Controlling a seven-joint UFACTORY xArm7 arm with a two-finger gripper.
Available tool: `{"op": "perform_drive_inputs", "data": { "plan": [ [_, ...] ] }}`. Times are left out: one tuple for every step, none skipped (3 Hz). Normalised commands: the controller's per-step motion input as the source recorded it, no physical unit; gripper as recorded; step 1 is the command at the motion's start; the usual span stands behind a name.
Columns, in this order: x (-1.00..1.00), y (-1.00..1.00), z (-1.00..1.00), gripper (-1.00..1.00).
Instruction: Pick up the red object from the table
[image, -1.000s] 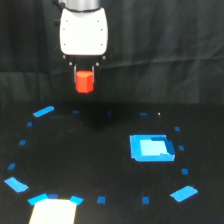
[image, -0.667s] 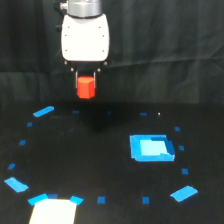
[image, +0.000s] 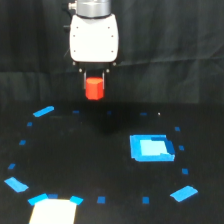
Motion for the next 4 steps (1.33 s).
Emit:
{"op": "perform_drive_inputs", "data": {
  "plan": [
    [-0.05,-0.11,-0.41,-0.83],
    [0.47,0.28,-0.06,-1.00],
    [0.29,0.14,-0.31,-0.81],
    [0.32,0.09,0.02,-0.57]
  ]
}}
